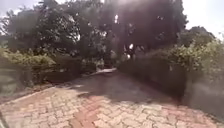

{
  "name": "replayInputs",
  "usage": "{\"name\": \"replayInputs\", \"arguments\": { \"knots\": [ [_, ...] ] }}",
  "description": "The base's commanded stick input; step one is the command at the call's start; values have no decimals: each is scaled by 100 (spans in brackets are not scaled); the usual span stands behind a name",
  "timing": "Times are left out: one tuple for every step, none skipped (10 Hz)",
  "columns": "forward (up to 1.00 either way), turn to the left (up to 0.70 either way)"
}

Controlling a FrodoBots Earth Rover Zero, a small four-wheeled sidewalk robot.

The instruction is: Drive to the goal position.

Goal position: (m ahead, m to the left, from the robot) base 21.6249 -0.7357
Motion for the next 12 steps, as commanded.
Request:
{"name": "replayInputs", "arguments": {
  "knots": [
    [70, 0],
    [70, 0],
    [70, 0],
    [70, 0],
    [70, 0],
    [70, 0],
    [70, 0],
    [70, 0],
    [70, 0],
    [70, 0],
    [70, 0],
    [70, 0]
  ]
}}
